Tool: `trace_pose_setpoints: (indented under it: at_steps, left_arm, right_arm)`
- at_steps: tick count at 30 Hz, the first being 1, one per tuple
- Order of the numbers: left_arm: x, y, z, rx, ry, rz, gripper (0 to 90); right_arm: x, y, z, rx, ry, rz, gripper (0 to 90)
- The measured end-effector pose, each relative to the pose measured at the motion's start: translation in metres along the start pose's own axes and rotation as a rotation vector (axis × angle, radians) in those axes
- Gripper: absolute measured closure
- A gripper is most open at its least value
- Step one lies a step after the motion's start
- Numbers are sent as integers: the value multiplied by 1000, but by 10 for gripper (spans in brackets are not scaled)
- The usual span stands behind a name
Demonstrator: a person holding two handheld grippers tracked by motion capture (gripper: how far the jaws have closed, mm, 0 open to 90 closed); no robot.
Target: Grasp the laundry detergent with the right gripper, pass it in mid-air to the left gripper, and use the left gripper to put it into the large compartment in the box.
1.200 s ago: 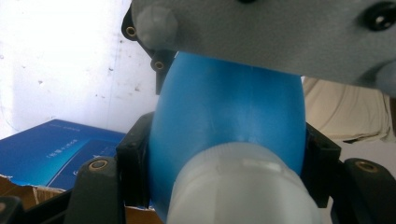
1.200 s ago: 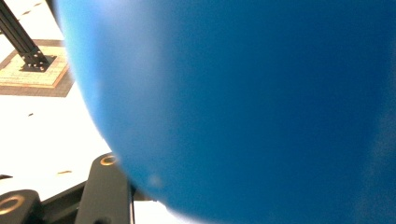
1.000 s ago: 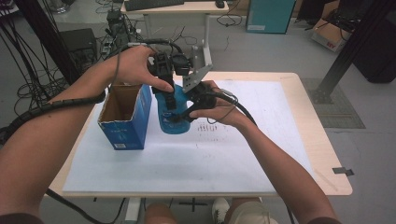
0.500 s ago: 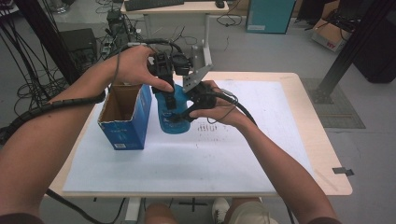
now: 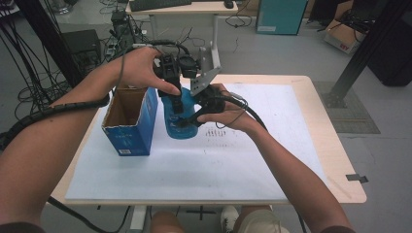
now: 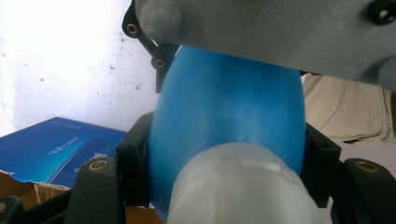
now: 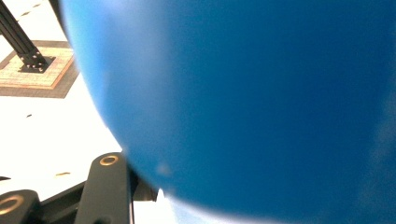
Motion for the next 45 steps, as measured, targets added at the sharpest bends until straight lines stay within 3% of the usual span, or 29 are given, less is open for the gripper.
trace_pose_setpoints:
  at_steps: [39,42,43,45]
  left_arm:
    - [-3,0,-1,10,-5,-8,364]
    - [-3,0,-2,14,-11,-4,364]
    - [-1,-3,-5,-19,-36,-4,364]
    - [-2,-5,-6,-23,-39,-2,364]
  right_arm:
    - [-2,-1,-2,-9,1,18,411]
    - [-1,-2,-3,-21,-3,21,377]
    - [-1,-2,-4,-26,-6,21,348]
    - [1,-2,-6,-46,-8,27,301]
Point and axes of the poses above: each handheld gripper's, and its own axes: x roughly backward along the jaws, z roughly out of its top, y roughly to its right, the point moved 9 cm from there along -x, roughly forward along the jaws, and after that the axes turned 7 degrees about z, right-handed, at the moved point
